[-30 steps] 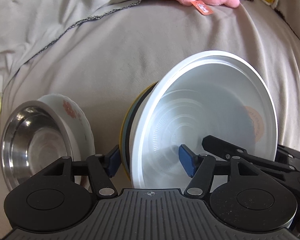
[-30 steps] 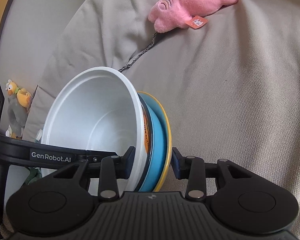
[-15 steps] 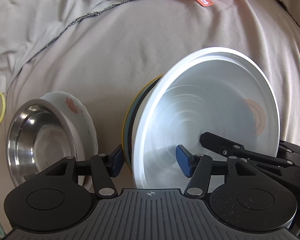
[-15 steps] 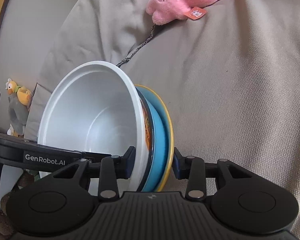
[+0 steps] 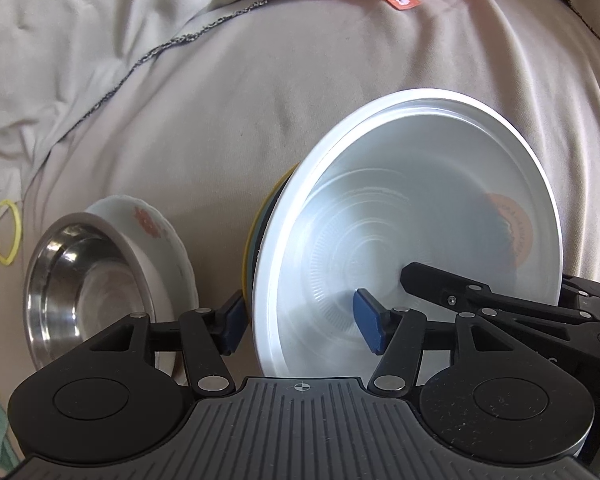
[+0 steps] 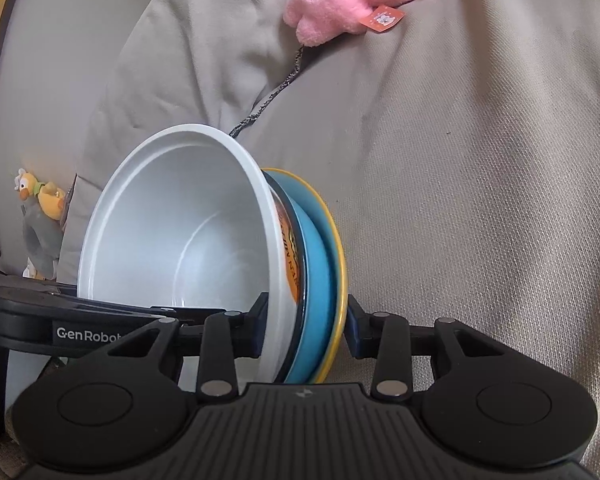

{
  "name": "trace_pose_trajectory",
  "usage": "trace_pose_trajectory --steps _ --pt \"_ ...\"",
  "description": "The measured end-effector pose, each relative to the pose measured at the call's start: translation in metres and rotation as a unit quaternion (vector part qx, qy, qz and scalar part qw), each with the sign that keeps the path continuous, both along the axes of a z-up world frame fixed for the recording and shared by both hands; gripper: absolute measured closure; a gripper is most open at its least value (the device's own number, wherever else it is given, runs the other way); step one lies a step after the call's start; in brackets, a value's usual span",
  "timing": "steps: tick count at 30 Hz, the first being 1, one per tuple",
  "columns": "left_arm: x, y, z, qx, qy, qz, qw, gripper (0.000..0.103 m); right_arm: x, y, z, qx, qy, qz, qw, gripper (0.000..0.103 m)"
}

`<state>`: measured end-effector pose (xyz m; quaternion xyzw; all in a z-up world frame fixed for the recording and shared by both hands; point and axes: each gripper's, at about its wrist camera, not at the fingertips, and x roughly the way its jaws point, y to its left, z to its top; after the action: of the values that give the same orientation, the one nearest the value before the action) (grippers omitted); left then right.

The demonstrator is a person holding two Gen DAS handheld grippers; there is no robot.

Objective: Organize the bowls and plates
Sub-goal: 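Grip the bowl stack rim with the right tool while the left tool grips the white bowl rim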

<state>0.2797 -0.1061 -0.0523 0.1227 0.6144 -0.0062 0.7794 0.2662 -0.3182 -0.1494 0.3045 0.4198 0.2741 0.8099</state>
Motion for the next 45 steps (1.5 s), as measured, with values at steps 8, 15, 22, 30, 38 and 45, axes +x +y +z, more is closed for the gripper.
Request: trace_pose_trajectory --steps 8,15,22,30,38,45 --pt "-0.004 0.005 -0.001 -0.006 -0.010 0.001 0.9999 0.041 -0.003 0.000 0.000 -0.004 -0.006 0.000 1.000 0.065" --pt "-0.003 0.000 -0.001 0.002 -0.011 0.005 0.9999 0.040 -0.005 0.000 0.001 -0.004 -0.004 -0.006 1.000 0.065" --pt "-0.002 0.000 -0.001 0.003 -0.010 0.006 0.9999 0.040 -0.006 0.000 0.002 -0.005 -0.004 -0.007 1.000 0.065" --pt "-0.003 0.000 -0.001 0.001 -0.013 -0.001 0.9999 0.041 -0.007 0.001 0.002 -0.005 -0.005 -0.006 1.000 0.065" --pt "-0.013 0.004 -0.001 -0.012 -0.031 -0.022 0.9992 0.041 -0.007 0.006 0.005 -0.013 -0.007 -0.002 1.000 0.065" --pt "-0.014 0.009 -0.002 -0.030 -0.036 -0.027 0.9985 0.040 0.001 0.011 0.010 -0.028 0.006 0.006 1.000 0.065"
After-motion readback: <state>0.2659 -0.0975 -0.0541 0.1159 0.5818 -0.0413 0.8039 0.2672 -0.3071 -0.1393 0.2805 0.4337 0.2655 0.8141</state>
